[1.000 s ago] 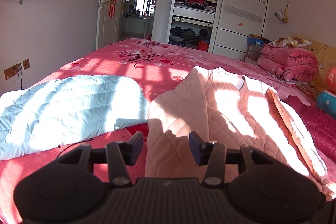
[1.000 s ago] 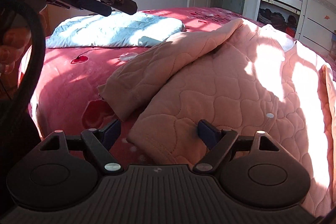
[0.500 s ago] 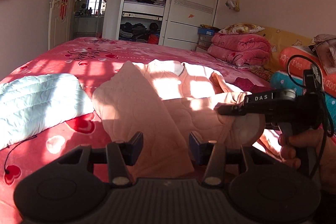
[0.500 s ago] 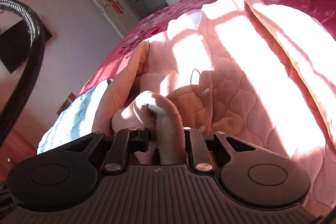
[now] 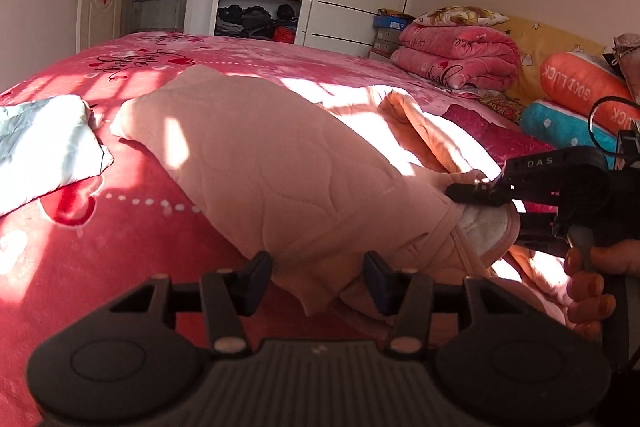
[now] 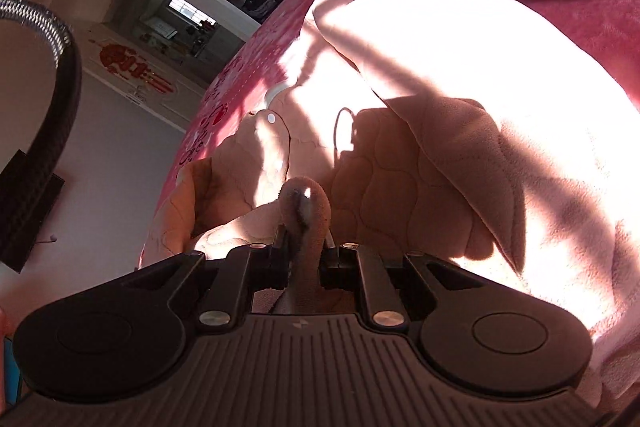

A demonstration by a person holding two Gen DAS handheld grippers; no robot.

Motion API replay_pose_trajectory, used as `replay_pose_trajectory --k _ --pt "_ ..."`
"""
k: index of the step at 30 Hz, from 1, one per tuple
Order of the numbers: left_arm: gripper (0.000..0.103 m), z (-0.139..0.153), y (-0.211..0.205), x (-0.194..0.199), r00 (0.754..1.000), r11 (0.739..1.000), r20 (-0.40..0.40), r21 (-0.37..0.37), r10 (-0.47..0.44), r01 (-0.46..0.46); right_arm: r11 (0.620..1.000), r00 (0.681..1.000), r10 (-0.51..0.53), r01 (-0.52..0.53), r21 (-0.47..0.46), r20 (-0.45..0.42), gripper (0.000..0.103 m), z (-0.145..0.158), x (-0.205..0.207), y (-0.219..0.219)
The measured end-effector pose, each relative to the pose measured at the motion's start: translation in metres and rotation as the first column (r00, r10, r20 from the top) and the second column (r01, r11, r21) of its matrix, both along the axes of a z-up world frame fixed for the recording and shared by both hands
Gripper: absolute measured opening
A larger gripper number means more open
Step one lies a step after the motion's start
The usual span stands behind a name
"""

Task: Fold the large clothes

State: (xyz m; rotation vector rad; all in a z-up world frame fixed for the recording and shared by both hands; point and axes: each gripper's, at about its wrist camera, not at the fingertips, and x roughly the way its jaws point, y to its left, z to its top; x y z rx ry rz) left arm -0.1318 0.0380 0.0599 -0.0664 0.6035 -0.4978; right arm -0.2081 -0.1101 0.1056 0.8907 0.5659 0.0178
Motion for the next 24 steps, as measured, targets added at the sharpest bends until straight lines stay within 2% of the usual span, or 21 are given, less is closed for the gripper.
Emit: replay_pose_trajectory --k 3,6,11,13,14,16,18,19,20,21,24 --pt "0.058 -0.005 0.015 0.007 0.996 0.994 -0.058 -0.086 0.061 -0.066 1.000 1.000 0.024 -0.024 -0.019 -0.003 0.016 0.003 0.002 -0.012" --pt "0.061 -0.010 0.035 0.015 0.987 0.973 -0.114 -0.190 0.114 -0.134 0.999 0.999 0.041 -0.041 -0.021 -0.005 0.017 0.006 -0.001 -0.027" --pt "0.061 -0.013 0.041 0.032 0.979 0.936 -0.166 -0.312 0.116 -0.164 0.995 0.998 0.070 -0.070 -0.070 -0.003 0.024 0.004 -0.010 -0.033" --pt "0.061 -0.014 0.037 0.039 0.977 0.920 -0.189 -0.359 0.095 -0.159 0.994 0.997 0.075 -0.075 -0.083 -0.003 0.030 0.003 -0.009 -0.033" --pt "0.061 -0.016 0.035 0.043 0.974 0.916 -0.205 -0.367 0.092 -0.164 0.993 0.997 0.076 -0.076 -0.093 -0.003 0.036 0.001 -0.008 -0.034" --pt "0.058 -0.022 0.032 0.051 0.967 0.908 -0.236 -0.376 0.098 -0.184 0.992 0.997 0.076 -0.076 -0.100 -0.004 0.043 -0.002 -0.006 -0.039" --pt "0.050 -0.026 0.030 0.056 0.960 0.897 -0.261 -0.391 0.104 -0.204 0.993 0.997 0.072 -0.071 -0.098 0.002 0.056 -0.003 -0.006 -0.041" --pt "0.049 -0.027 0.030 0.058 0.956 0.892 -0.272 -0.398 0.109 -0.215 0.992 0.998 0.070 -0.069 -0.105 0.004 0.059 -0.003 -0.004 -0.043" --pt "0.042 -0.027 0.030 0.060 0.952 0.883 -0.285 -0.412 0.111 -0.226 0.991 0.998 0.069 -0.068 -0.112 0.005 0.064 -0.003 -0.004 -0.043" --pt "0.036 -0.026 0.030 0.060 0.953 0.877 -0.283 -0.422 0.111 -0.228 0.989 0.998 0.070 -0.069 -0.133 0.005 0.067 -0.002 -0.004 -0.043" --pt "0.027 -0.018 0.029 0.061 0.958 0.879 -0.262 -0.423 0.115 -0.221 0.981 0.997 0.073 -0.070 -0.180 0.009 0.071 0.001 -0.003 -0.041"
